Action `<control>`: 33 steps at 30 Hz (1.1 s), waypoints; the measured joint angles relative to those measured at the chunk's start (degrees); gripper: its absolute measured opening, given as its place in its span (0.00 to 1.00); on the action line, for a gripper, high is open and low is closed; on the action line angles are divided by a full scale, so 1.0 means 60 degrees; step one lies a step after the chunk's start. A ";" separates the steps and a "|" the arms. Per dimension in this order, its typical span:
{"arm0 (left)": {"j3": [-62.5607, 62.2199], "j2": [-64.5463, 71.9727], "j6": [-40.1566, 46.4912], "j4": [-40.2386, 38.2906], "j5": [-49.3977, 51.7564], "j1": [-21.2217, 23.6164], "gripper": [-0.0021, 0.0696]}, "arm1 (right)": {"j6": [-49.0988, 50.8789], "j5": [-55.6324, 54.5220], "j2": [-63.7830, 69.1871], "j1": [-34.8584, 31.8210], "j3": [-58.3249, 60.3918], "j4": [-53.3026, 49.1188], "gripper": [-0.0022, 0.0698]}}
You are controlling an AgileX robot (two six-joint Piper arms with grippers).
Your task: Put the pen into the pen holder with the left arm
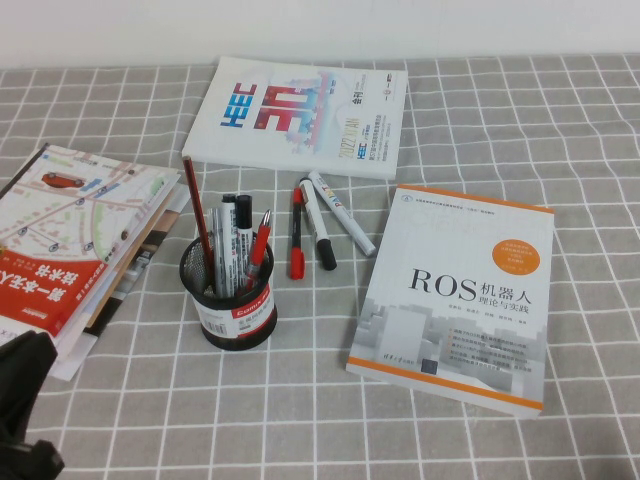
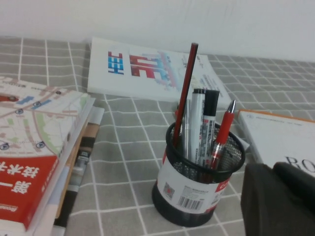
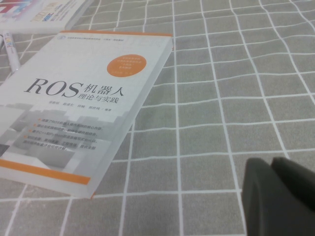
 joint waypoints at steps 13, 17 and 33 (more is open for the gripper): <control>0.0792 -0.1004 0.0340 0.0816 -0.0538 0.1358 0.03 | 0.0000 0.0000 0.0000 0.0000 0.0000 0.0000 0.01; 0.1669 -0.2018 0.0637 0.0415 -0.0906 0.2662 0.03 | 0.0000 0.0000 0.0000 0.0000 0.0000 0.0000 0.01; 0.2992 -0.3656 0.1401 -0.0172 0.0431 0.3691 0.03 | 0.0000 0.0000 0.0000 0.0000 0.0000 0.0000 0.01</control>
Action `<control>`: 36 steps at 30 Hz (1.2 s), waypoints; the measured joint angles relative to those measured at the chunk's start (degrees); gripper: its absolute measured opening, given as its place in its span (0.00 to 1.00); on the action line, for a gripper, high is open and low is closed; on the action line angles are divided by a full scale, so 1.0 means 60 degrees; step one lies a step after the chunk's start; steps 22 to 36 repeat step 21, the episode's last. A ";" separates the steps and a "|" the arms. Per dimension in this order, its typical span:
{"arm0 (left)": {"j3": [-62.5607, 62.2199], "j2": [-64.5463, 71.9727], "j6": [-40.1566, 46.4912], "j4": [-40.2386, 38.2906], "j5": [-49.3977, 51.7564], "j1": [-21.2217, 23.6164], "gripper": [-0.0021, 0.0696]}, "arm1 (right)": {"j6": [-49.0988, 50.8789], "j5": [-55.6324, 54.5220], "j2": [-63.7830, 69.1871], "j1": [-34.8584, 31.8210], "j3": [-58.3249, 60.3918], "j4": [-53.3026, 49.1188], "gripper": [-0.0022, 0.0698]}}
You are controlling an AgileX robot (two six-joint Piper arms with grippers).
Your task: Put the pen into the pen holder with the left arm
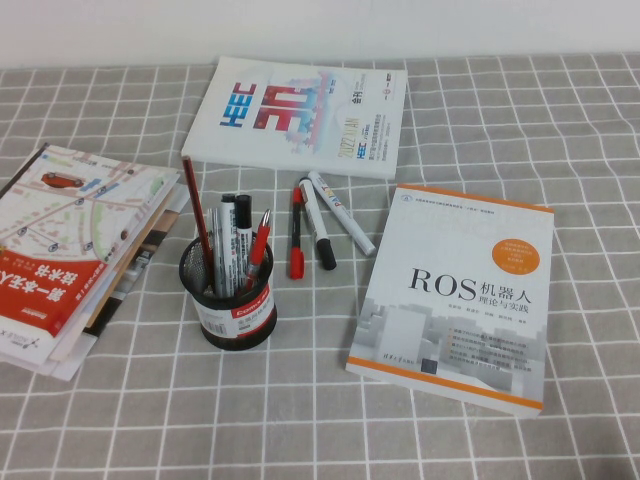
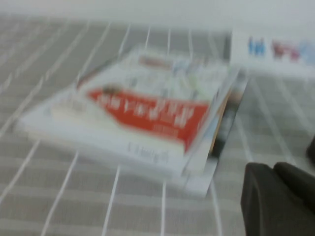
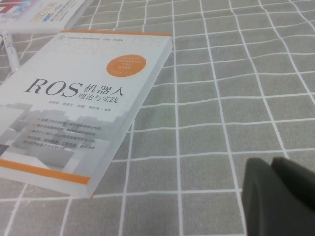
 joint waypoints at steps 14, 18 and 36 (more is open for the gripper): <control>0.0008 -0.0016 0.0017 0.0151 0.0974 0.0006 0.03 | 0.0000 0.0000 0.0000 0.0000 0.0000 0.0000 0.01; 0.0008 -0.0016 0.0017 0.0151 0.0974 0.0006 0.03 | 0.0000 0.0000 0.0000 0.0000 0.0000 0.0000 0.01; 0.0008 -0.0016 0.0036 0.0151 0.0994 0.0006 0.03 | 0.0000 0.0000 0.0000 0.0000 0.0000 0.0000 0.01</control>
